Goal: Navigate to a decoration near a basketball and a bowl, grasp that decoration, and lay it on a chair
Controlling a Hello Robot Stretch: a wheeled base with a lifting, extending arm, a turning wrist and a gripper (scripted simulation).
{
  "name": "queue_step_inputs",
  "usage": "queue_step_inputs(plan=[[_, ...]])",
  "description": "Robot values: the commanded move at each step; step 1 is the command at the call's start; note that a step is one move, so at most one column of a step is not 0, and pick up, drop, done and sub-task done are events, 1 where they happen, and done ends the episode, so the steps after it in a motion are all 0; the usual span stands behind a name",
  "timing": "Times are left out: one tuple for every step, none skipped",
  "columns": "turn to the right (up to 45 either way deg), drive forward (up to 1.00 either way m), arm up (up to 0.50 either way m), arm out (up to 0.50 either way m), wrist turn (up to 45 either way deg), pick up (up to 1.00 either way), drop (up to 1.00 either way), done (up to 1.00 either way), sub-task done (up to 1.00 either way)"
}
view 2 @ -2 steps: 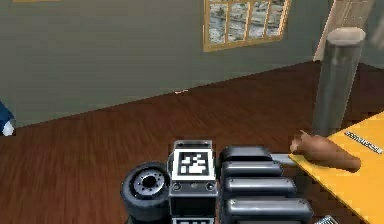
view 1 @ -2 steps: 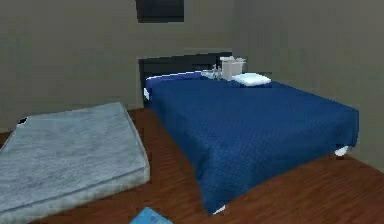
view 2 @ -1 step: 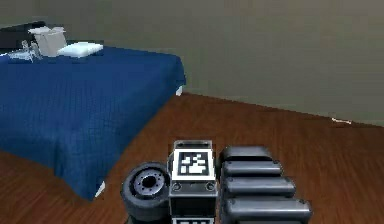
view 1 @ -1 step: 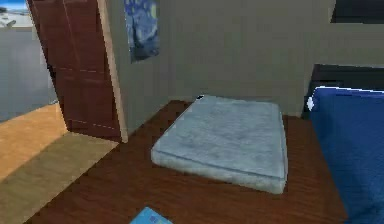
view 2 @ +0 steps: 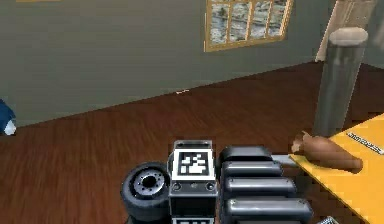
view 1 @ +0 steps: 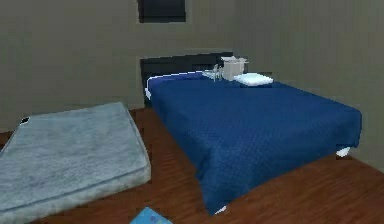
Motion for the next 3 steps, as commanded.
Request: queue_step_inputs(plan=[[45.0,0.00,0.00,0.00,0.0,0.00,0.00,0.00,0.00],[30.0,0.00,0.00,0.00,0.0,0.00,0.00,0.00,0.00],[0.0,0.00,0.00,0.46,0.0,0.00,0.00,0.00,0.00]])
